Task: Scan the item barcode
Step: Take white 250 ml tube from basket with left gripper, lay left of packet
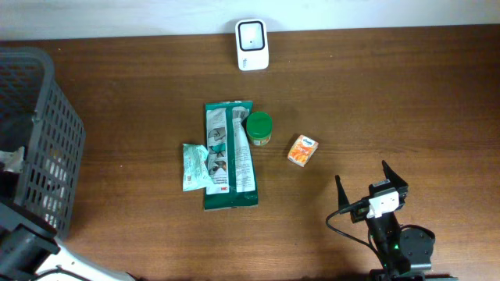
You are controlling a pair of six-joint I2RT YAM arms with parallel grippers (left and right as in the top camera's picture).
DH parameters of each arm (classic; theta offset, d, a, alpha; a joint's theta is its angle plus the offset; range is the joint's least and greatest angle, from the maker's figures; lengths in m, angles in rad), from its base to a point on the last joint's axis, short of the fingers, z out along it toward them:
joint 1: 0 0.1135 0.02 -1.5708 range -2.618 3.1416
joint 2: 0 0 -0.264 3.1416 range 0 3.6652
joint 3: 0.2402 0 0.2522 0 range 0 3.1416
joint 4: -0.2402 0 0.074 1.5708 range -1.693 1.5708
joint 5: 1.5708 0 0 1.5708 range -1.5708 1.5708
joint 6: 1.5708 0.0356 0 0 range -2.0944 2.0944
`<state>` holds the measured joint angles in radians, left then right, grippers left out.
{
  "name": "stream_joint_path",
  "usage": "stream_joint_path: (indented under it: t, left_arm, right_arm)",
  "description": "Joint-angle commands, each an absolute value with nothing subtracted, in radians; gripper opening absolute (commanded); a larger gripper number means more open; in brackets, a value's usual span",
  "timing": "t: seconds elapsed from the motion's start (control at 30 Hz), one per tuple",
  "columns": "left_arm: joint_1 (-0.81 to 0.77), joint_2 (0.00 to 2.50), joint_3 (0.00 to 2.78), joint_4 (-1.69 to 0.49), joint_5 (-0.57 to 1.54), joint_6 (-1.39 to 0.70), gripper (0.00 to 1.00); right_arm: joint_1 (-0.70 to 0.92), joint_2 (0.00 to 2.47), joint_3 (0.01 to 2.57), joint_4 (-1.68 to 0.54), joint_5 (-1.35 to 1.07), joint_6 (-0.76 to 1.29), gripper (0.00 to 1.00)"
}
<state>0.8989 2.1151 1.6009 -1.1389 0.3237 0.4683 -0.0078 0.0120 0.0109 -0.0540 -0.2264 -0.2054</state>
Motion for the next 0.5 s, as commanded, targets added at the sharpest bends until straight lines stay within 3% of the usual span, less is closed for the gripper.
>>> stream_joint_path:
  t: [0.0, 0.1, 0.47]
  left_arm:
    - [0.9, 2.143, 1.597, -1.119, 0.195, 0.398, 0.18]
    - [0.9, 2.143, 1.6, -1.108, 0.129, 0.329, 0.0]
    - [0.854, 1.951, 1.771, -1.129, 0.134, 0.155, 0.0]
  right_arm:
    - [-0.013, 0.006, 0.006, -0.06, -0.228, -0.198, 0.98]
    - [-0.013, 0.006, 0.006, -0.06, -0.228, -0.198, 0.98]
    - [-0.013, 0.006, 0.006, -0.06, -0.228, -0.198, 0.98]
